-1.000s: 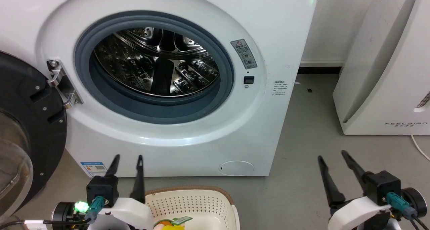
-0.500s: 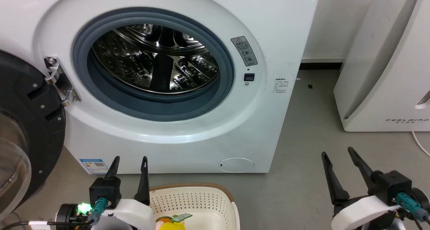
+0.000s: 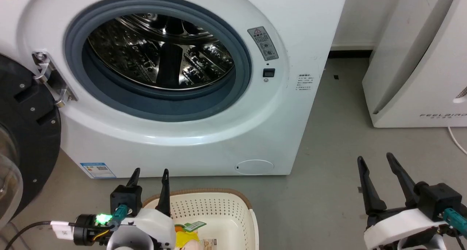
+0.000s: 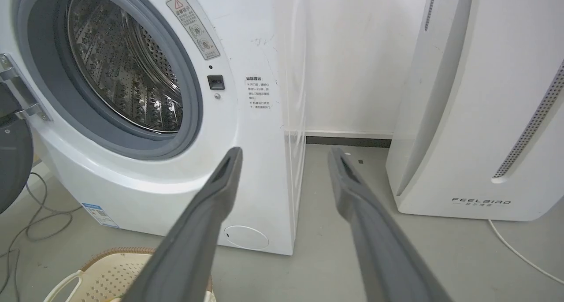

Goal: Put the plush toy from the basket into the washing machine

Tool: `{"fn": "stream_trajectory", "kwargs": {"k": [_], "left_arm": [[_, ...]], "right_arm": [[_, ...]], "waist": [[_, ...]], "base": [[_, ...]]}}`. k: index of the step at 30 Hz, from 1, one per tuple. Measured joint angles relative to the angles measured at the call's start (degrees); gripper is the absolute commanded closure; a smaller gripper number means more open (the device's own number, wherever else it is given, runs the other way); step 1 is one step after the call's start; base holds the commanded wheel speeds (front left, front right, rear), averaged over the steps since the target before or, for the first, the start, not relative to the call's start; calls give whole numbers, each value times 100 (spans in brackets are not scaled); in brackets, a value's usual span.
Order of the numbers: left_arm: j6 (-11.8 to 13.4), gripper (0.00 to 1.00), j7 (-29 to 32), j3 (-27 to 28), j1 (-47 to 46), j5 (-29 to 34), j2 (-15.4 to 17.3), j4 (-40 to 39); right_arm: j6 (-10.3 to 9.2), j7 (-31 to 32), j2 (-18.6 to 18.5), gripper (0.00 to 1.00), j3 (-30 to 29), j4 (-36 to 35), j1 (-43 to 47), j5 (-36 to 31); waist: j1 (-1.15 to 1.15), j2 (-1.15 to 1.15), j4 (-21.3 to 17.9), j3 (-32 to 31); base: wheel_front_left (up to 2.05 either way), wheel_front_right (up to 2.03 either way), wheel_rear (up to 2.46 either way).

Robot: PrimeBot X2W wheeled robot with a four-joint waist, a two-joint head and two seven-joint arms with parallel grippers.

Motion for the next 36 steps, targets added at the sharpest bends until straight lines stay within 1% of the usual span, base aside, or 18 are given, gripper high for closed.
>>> {"fn": "stream_trajectory", "kwargs": {"k": [13,20,26,36], "left_arm": [[-209,0,20,-229,-720,-2,94,1308],[-339,0,377,-411,-1037,-2,171,1816],[-391,0,630,-559,-1287,0,288,2175],[-459,0,1304,-968,-1648,23,406,2763]], "right_arm": [[0,-141,0,0,-40,-124,-258,301],[0,-237,0,0,-65,-208,-425,504],[0,-292,0,0,-86,-269,-573,632],[-1,-413,0,0,-113,-372,-810,878]], "waist": [[0,0,-100,507],[0,0,-163,856],[0,0,-236,1189],[0,0,-361,1770]], "base": [[0,0,0],[0,0,0],[0,0,0],[0,0,0]]}}
